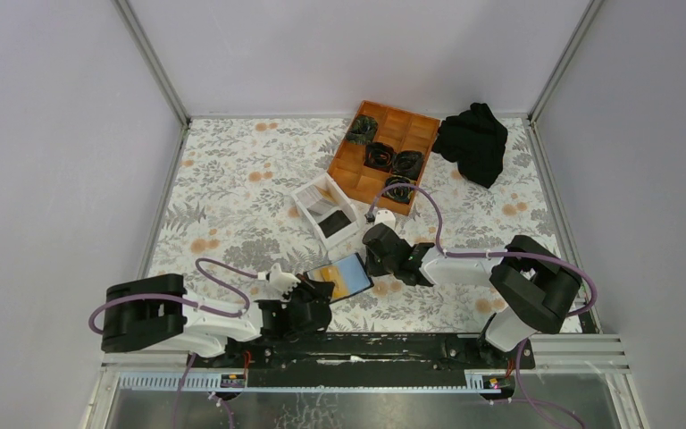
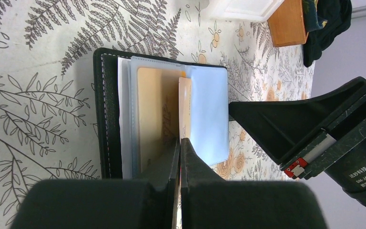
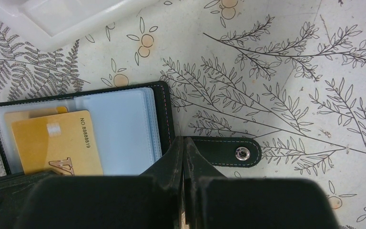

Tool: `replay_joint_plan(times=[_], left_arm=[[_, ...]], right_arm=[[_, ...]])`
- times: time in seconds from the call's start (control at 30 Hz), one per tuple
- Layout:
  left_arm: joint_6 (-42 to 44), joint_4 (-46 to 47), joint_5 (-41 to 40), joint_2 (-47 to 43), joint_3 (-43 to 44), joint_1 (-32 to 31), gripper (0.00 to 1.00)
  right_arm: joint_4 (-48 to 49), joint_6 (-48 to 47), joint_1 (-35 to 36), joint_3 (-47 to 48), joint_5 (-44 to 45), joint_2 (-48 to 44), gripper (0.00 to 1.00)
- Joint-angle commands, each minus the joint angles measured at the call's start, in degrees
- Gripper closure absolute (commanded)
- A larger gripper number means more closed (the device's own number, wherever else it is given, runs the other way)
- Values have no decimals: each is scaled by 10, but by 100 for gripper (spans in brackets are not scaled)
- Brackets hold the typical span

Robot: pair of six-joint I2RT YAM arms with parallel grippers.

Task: Put the credit cards into the card holder
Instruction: Insert the credit card into the card holder.

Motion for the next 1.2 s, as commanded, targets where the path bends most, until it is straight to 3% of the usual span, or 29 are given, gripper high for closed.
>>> replay_joint_plan(times=[0.0,0.5,1.17], left_arm=[[-9,-59,12,21,8,-6,100],[-59,-134,-52,-17,12,-10,100],[-27,-17,-49,28,-9,-10,100]], right_arm=[[-25,3,9,8,1,-11,100],[-16,6,12,2,-1,-3,100],[-15,7,15,-3,3,0,100]])
